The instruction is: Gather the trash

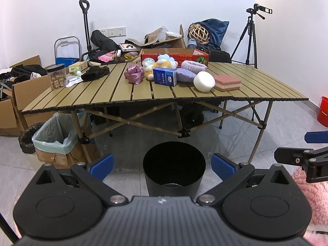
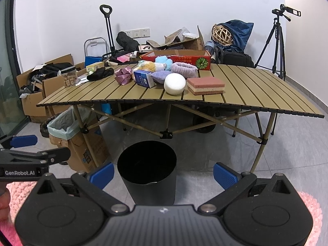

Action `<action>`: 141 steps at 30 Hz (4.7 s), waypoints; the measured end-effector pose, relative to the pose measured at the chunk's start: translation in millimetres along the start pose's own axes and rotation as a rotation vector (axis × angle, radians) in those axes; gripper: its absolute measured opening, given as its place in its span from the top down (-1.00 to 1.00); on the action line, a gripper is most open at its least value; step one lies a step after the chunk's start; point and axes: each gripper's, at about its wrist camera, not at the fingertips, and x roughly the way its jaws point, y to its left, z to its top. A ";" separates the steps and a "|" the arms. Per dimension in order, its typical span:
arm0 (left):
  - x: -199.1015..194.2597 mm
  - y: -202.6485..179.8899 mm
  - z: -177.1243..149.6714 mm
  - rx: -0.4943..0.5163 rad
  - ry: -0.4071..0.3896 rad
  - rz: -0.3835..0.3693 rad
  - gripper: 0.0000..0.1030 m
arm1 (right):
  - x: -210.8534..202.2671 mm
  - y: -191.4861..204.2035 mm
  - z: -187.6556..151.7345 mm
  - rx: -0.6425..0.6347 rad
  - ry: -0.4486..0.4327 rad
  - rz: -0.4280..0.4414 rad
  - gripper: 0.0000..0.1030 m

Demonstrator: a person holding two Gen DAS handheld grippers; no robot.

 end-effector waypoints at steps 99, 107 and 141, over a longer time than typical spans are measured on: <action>273.8 15.6 144.3 -0.066 -0.085 0.031 -1.00 | 243.9 -64.0 162.3 0.109 -0.325 -0.032 -0.07; 300.0 4.1 151.5 -0.030 -0.063 0.059 -1.00 | 236.1 -91.9 156.7 0.159 -0.329 -0.077 -0.07; 321.2 -7.6 158.9 -0.015 -0.082 0.033 -0.28 | 238.3 -112.1 142.2 0.170 -0.290 -0.131 -0.08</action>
